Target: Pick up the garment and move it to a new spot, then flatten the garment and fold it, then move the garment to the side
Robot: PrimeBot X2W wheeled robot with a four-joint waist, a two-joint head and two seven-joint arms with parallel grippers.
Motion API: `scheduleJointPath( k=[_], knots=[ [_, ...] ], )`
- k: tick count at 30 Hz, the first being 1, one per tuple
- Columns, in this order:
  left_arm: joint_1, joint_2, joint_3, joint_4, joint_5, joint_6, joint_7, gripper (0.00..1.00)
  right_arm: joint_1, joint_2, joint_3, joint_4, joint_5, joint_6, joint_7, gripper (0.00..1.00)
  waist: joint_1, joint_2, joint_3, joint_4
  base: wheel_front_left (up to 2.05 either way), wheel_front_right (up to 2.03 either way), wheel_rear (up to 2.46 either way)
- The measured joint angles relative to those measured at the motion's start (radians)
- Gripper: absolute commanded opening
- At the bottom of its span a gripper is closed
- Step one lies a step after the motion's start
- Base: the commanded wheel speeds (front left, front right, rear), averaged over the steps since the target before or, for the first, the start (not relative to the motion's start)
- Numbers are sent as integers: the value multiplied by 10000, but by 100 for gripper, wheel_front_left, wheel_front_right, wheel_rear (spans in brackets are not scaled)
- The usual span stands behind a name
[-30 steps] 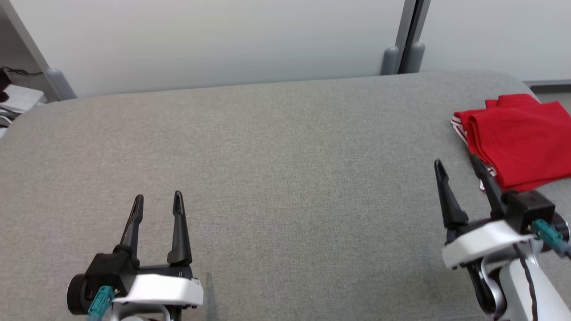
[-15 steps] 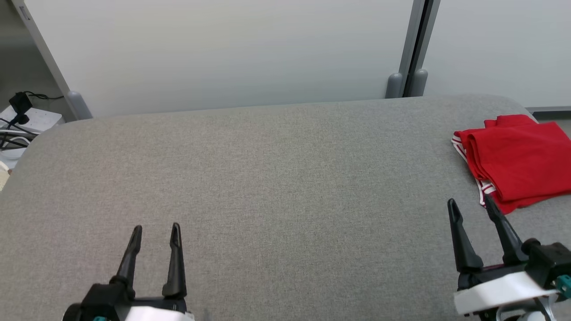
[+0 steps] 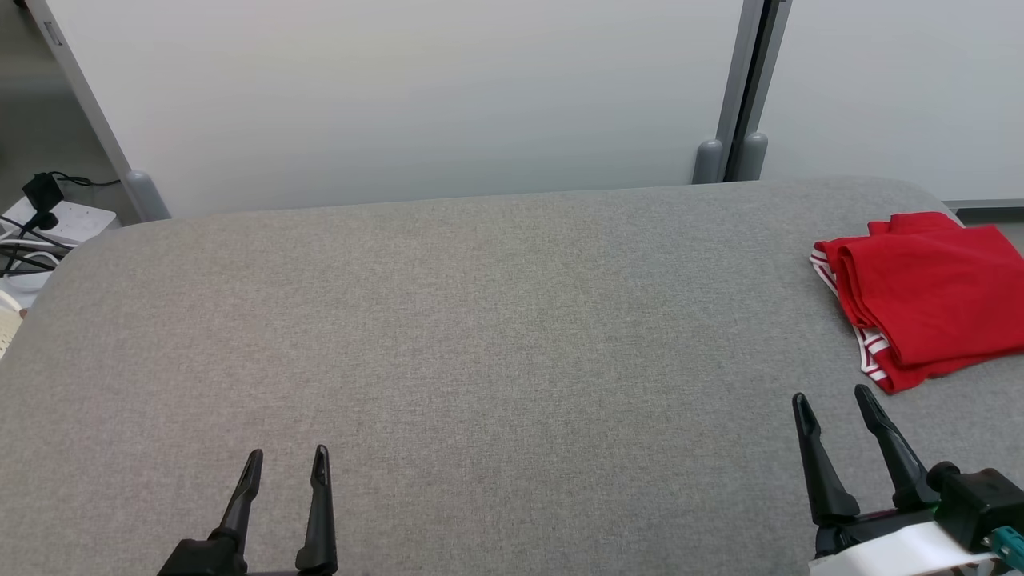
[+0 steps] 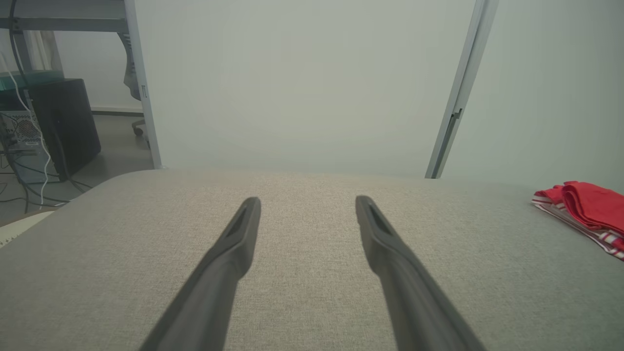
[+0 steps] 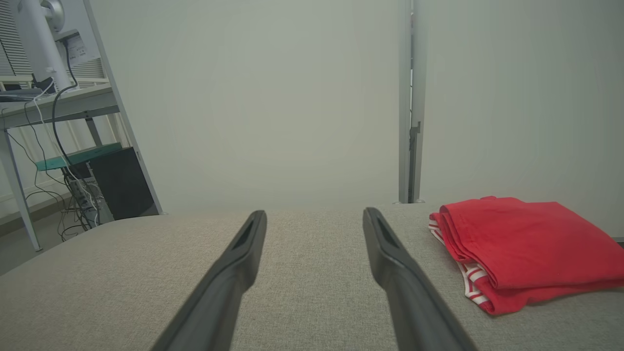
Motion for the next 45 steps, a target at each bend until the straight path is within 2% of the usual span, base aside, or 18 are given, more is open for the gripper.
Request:
scheduleJointPath(
  k=[5, 6, 12, 45],
  knots=[
    [-2, 0, -6, -23, 56, 2, 0, 100, 1, -2, -90, 17, 50, 0, 0, 100, 0, 0, 2, 12, 0, 0, 0],
    [3, -15, -12, 71, 61, 6, 8, 0, 12, 17, -69, 121, 65, 2, 19, 0, 0, 0, 2, 13, 0, 0, 0],
    [379, -104, -48, 777, -96, 4, 75, 0, 525, 249, 48, 800, 205, 2, 35, 0, 0, 0, 10, 23, 0, 0, 0],
    [-14, -100, 336, 1012, -3545, -395, 1014, 0, 274, 313, -414, 1018, 3611, 0, 851, 0, 1, 0, 171, 181, 0, 0, 0]
  ],
)
